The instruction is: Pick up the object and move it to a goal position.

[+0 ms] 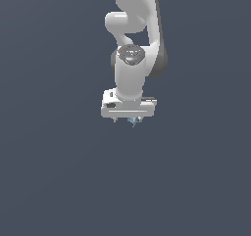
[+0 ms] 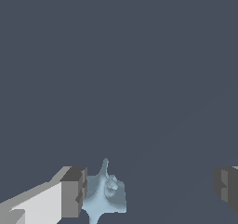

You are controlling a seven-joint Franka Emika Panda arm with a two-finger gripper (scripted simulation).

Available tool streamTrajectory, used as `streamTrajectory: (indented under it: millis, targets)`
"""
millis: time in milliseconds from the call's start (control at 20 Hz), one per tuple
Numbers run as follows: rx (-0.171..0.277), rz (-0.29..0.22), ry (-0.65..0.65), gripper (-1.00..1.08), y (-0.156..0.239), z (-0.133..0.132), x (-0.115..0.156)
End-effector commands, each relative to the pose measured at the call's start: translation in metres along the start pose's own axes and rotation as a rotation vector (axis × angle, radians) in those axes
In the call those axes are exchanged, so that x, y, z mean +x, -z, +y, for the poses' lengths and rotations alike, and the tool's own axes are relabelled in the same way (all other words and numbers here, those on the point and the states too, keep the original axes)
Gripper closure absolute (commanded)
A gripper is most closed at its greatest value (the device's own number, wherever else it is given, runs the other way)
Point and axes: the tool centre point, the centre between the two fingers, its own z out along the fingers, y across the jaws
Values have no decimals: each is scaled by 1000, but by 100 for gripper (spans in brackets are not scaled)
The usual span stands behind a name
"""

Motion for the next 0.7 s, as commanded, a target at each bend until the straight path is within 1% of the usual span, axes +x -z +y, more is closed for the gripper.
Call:
streamTrajectory:
  millis: [0, 150, 450, 650]
  targets:
    - [0, 0, 0, -92, 0, 0, 0]
    - [2, -6, -2, -92, -2, 0, -2]
    - [10, -35, -19, -92, -12, 3, -8]
    - [10, -36, -20, -92, -12, 4, -8]
